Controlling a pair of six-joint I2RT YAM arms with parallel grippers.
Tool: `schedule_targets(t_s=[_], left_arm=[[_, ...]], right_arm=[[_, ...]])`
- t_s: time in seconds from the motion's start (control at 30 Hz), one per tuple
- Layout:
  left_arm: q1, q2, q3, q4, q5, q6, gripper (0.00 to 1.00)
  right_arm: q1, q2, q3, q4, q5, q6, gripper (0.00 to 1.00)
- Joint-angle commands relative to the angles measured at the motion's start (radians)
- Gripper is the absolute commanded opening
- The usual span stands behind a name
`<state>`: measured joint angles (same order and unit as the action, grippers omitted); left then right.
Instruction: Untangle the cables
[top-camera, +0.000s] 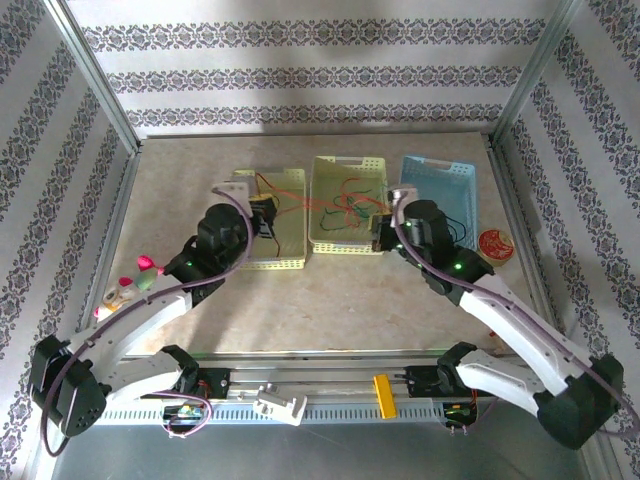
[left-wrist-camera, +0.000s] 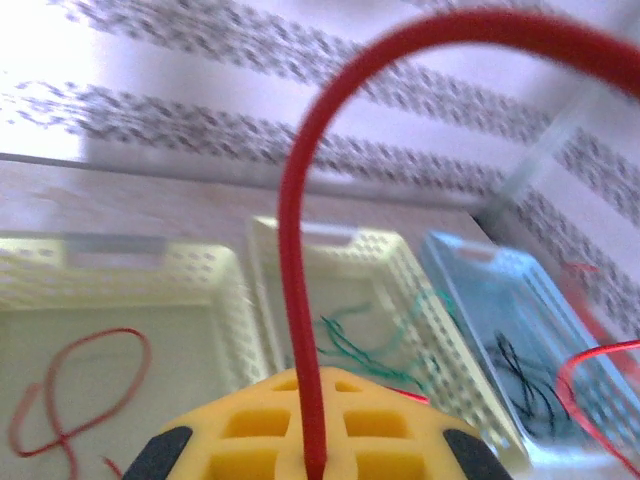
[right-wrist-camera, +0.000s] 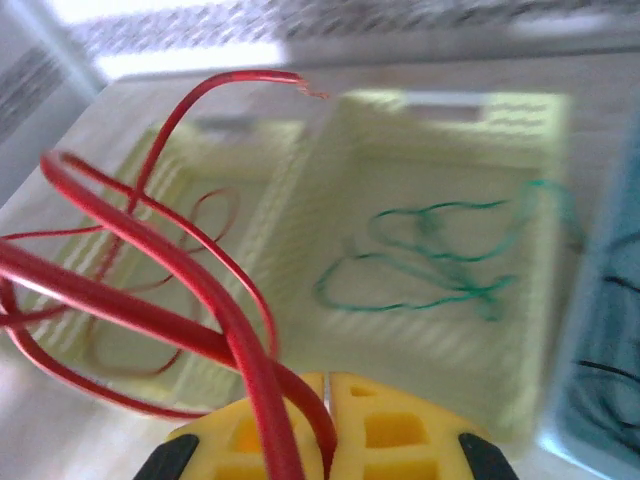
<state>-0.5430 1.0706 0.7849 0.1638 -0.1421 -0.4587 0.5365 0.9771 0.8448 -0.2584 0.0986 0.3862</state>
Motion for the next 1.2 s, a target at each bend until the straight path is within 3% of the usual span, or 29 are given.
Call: schedule_targets(t_s=[0.0,0.27,0.5,0.87,1.17], left_arm=[[0.104,-0.033,-0.025,0.005,-0.052,-0.112,0.00],[0.313,-0.010,-0.051,0.003,0.095,-0.228,0.00],[0.316,0.049,-0.003,0.015,0.212,-0.166,0.00],[0.316,0.169,0.024,0.099,0.223,-0.159,0.00],[0.308,0.325,0.108,0.137,0.304,-0.149,0.00]], right_arm=[[-0.075,-0.047,-0.047,-0.020,0.128,0.102,0.00],[-0.214,-0.141,-0.127,-0.035,0.119,0.263,0.00],[-0.254,-0.161,-0.143,-0.035,0.054,0.264,0.00],[-0.246,-0.127,-0.103,-0.015,-0.096,0.193,0.00],[-0.236,-0.127,-0.078,-0.031,-0.118,0.168,0.00]])
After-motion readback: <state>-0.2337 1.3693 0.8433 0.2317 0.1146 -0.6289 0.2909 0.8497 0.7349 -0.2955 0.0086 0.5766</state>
